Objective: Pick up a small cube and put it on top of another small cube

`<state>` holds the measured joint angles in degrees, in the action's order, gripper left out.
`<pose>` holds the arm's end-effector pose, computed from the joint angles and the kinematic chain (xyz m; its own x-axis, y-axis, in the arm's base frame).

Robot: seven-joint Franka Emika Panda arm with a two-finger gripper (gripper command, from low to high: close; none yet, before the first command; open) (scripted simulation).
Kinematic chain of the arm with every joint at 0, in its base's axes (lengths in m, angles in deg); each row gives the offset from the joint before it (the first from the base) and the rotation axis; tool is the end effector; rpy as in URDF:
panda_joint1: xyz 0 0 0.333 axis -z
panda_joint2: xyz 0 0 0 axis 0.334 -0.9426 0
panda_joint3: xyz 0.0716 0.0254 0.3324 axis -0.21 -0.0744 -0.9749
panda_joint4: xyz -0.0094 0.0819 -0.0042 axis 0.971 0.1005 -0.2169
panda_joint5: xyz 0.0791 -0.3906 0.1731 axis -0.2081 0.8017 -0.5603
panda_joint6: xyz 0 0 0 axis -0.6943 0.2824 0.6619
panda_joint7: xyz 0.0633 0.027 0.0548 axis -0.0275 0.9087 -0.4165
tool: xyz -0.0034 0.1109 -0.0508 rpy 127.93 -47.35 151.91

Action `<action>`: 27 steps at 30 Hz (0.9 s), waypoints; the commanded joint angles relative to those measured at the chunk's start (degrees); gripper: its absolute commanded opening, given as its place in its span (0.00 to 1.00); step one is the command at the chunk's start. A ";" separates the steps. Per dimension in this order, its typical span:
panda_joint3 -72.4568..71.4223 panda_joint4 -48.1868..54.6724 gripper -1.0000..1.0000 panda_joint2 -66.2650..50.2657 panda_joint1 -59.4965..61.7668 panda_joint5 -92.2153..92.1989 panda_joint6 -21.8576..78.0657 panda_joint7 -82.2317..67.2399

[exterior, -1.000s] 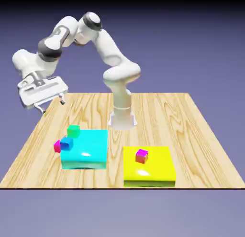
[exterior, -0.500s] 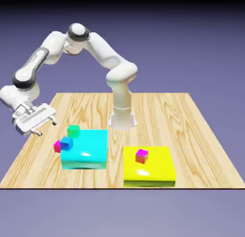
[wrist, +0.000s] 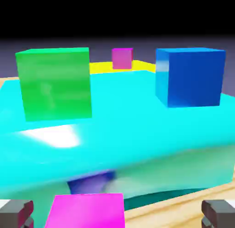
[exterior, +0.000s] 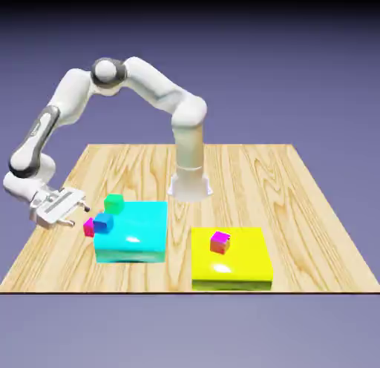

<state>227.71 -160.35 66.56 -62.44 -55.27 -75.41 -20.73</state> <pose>0.2464 -0.4873 0.0570 0.7359 -0.0202 0.6768 0.6104 -0.4127 -0.6760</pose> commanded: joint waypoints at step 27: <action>-4.98 -26.10 0.00 -28.79 1.09 -12.80 1.16 -3.45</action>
<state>222.73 -186.45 37.78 -61.35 -67.96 -74.22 -24.18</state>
